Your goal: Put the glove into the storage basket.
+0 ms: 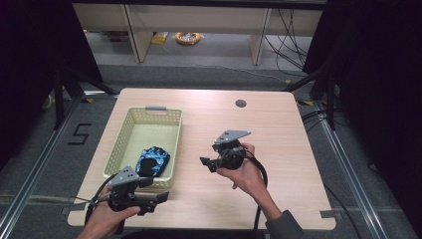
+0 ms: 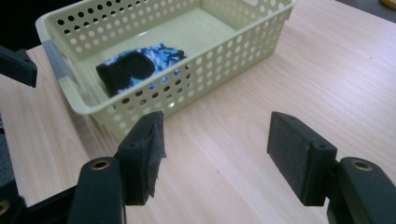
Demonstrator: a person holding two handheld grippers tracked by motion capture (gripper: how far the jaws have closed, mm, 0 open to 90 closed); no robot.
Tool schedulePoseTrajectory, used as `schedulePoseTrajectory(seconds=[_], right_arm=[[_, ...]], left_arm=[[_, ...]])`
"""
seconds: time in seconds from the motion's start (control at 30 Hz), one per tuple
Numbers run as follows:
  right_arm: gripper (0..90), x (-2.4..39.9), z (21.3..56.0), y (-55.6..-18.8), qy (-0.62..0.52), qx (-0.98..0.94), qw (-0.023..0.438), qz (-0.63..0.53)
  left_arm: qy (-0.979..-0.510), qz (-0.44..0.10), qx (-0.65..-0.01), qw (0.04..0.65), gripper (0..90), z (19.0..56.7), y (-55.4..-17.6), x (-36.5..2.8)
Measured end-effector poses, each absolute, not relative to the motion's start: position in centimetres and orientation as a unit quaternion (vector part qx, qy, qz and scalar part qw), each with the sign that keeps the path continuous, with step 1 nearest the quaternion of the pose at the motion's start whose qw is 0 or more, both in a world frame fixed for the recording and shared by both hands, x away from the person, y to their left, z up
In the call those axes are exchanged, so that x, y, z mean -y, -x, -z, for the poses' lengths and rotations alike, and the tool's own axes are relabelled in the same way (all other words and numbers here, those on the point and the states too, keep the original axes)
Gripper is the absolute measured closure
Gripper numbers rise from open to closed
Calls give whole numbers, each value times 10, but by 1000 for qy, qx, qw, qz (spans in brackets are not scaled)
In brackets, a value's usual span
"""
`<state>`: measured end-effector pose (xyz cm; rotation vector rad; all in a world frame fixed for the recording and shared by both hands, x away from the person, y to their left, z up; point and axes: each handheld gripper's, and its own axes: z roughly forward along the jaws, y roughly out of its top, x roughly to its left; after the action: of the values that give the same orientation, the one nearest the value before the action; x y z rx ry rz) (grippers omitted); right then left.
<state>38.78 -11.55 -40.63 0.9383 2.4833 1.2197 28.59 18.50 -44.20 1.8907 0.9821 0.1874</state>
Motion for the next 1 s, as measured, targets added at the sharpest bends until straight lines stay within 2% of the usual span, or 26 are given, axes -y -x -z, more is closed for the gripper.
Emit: schedulePoseTrajectory(seconds=[0.23, 0.67, 1.0], right_arm=[[355, 144, 426, -357, -342, -833, 102, -423], [283, 185, 466, -317, -375, -811, 86, -440], [253, 192, 490, -303, -383, -825, 78, -409]], left_arm=[[-784, -69, -393, 476, 214, 464, -271, -180], [-782, -72, -402, 471, 204, 483, -270, -184], [-790, -77, -395, 463, 162, 491, -271, -188]])
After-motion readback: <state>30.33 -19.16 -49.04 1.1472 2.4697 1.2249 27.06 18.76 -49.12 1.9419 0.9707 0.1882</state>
